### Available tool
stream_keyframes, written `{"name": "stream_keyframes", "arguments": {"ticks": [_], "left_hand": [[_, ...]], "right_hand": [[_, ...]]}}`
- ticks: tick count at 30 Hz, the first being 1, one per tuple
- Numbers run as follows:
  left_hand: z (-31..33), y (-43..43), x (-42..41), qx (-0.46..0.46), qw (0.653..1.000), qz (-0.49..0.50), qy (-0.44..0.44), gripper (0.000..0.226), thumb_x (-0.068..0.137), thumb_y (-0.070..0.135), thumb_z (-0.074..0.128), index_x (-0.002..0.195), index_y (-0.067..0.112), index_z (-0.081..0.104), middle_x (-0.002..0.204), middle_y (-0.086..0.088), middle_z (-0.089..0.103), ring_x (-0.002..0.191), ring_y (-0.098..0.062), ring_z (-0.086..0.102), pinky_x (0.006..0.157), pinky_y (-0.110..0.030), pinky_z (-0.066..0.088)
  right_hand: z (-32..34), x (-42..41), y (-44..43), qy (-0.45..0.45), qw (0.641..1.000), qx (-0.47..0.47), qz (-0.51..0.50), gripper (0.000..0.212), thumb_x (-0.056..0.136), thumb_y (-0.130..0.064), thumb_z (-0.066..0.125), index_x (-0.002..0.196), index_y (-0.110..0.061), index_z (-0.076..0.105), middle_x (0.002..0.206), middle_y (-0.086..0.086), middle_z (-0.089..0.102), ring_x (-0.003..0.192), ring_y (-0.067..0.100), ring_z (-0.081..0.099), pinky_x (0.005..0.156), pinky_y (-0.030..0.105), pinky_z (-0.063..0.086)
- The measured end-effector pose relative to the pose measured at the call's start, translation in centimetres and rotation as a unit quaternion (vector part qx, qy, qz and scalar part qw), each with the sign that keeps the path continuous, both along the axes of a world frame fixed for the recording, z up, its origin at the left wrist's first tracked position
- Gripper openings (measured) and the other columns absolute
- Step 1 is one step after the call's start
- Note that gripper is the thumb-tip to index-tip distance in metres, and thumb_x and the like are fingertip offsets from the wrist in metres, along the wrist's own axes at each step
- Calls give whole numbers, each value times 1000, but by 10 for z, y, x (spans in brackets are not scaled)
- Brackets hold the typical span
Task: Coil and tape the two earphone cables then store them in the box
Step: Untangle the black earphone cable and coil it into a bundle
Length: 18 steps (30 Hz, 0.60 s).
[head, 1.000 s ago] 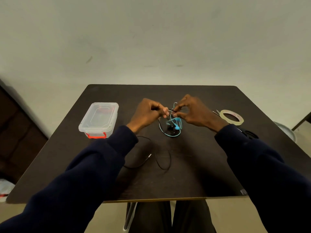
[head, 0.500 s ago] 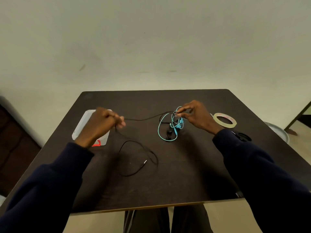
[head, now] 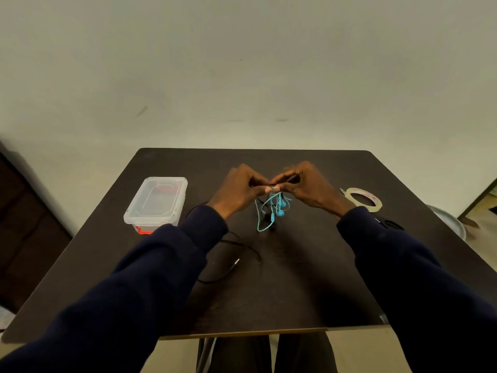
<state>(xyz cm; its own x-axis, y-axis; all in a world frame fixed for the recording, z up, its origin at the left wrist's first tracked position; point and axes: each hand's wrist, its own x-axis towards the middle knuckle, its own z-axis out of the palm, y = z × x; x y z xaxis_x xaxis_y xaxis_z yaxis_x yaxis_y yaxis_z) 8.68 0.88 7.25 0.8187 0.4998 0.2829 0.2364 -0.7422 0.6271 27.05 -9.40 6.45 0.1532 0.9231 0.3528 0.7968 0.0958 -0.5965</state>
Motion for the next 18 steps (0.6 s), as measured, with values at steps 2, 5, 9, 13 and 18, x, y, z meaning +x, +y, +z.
{"name": "stream_keyframes", "arguments": {"ticks": [2,5,9,13,18], "left_hand": [[-1,0,4,9,1000,9,-16,14,91,22,73,97,12,81,85,-4,78,75,-17,72,77,-39,60],[-1,2,5,0,998,16,-62,15,92,24,72,85,14,82,76,3,76,72,-8,70,76,-31,58],[3,4,2,-10,995,1,-97,14,92,20,72,80,23,79,75,8,75,73,1,68,70,-7,45],[5,13,-2,-49,991,13,-124,11,93,17,71,89,12,80,76,4,76,71,3,67,68,-9,45],[11,23,-7,-111,982,11,-155,12,95,15,69,95,9,79,81,-2,76,67,5,62,63,-11,47]], "right_hand": [[1,3,-4,-14,1000,-5,5,17,82,-13,79,99,-15,79,88,-7,75,81,2,70,75,16,55],[-1,6,-9,-35,999,-28,1,26,77,-18,84,103,-17,77,92,-9,74,83,-1,68,77,17,55],[-2,8,-11,-3,1000,-16,5,32,76,-24,86,106,-20,77,99,-7,74,90,9,69,82,31,58],[-2,14,-13,36,998,-17,40,33,80,-19,82,112,-15,75,108,-4,74,99,14,70,88,37,58],[-11,20,-17,49,997,-43,35,27,91,-6,68,117,-11,72,107,1,74,98,15,69,85,30,57]]}}
